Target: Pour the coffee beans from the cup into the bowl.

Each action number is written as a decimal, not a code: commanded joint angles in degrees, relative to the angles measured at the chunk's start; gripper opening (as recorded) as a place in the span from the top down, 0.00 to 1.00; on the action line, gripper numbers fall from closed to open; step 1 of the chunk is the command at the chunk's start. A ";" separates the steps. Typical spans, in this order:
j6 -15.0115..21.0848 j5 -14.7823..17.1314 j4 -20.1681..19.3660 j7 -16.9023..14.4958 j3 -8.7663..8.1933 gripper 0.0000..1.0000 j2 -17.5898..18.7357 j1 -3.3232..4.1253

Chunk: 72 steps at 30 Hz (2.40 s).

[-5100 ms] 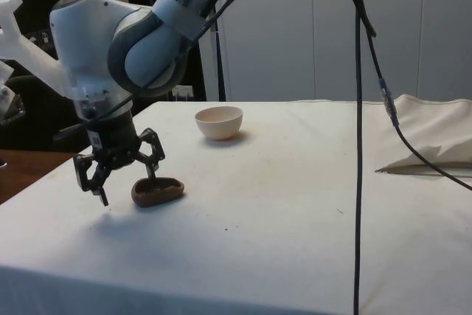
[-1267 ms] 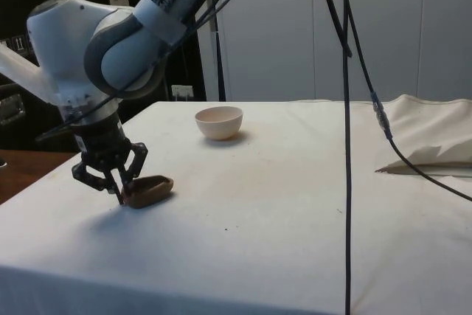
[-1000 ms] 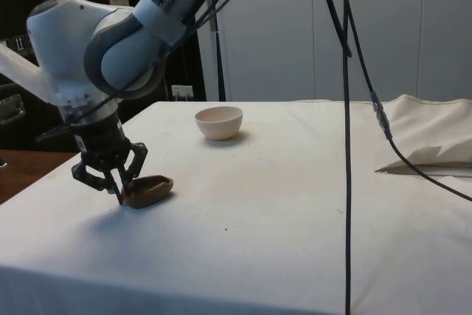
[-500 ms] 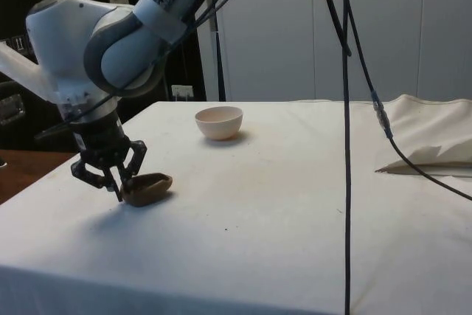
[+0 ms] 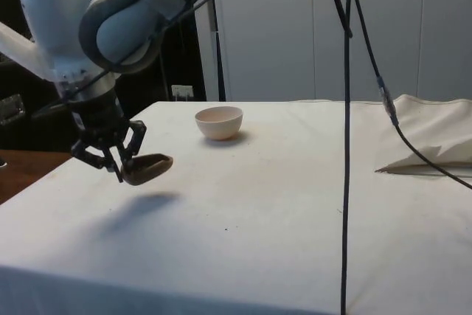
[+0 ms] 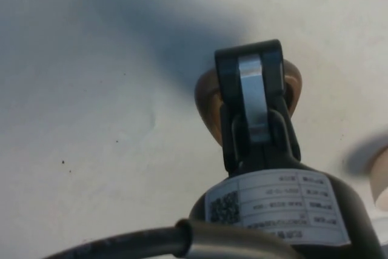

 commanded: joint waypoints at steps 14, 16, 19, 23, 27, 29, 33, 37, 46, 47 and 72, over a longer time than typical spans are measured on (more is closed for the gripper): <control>-0.52 0.06 -5.21 -2.41 -0.17 1.00 -6.47 -1.15; -0.57 0.06 -5.90 -2.69 -0.23 1.00 -7.28 -1.32; -0.63 0.11 -7.16 -3.32 -0.40 1.00 -8.94 -1.60; -0.63 0.11 -8.08 -3.84 -0.46 1.00 -10.20 -1.83; -0.57 0.17 -9.40 -4.64 -0.52 1.00 -12.03 -2.23; -0.57 0.17 -9.63 -4.87 -0.57 1.00 -12.49 -2.35; -0.52 0.23 -10.71 -5.67 -0.63 1.00 -13.98 -2.75; -0.29 0.23 -12.09 -6.76 -0.86 1.00 -15.81 -3.27; 0.57 0.34 -14.32 -9.11 -1.55 1.00 -18.51 -4.07; 0.63 0.40 -14.50 -9.45 -1.60 1.00 -18.68 -4.13; 1.26 0.52 -16.44 -17.99 -3.27 1.00 -21.31 -5.90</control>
